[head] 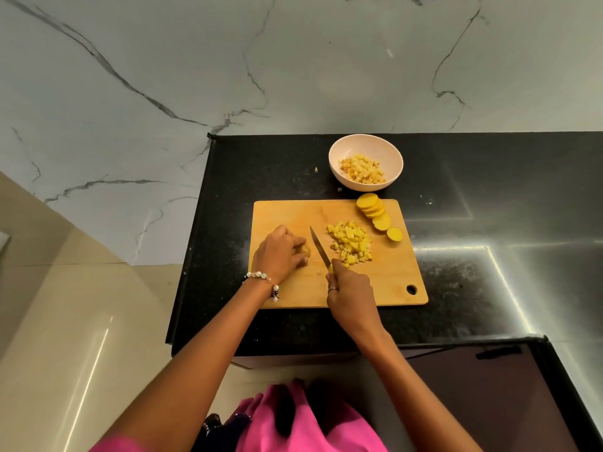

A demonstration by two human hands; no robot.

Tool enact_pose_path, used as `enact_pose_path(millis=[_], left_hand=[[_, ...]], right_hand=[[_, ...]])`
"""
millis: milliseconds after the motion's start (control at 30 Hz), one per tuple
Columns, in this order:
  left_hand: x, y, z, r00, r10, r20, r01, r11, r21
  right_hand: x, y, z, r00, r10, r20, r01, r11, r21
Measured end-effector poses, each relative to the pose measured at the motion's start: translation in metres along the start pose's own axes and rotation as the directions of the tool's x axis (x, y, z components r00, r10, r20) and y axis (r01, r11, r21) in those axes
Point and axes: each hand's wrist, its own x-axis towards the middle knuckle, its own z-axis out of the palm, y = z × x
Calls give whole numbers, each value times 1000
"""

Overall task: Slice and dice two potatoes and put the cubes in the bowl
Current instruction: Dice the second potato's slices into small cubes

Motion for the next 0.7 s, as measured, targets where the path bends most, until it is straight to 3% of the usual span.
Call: enact_pose_path(millis=[167,700], left_hand=[[2,0,4,996,-17,-91,8,995,-95],[6,-5,8,987,-45,-156,12,978,-208]], right_hand=[[-3,-5,7,998,-30,49,34,997,-75],[0,-12,23,998,-17,53,28,972,-234]])
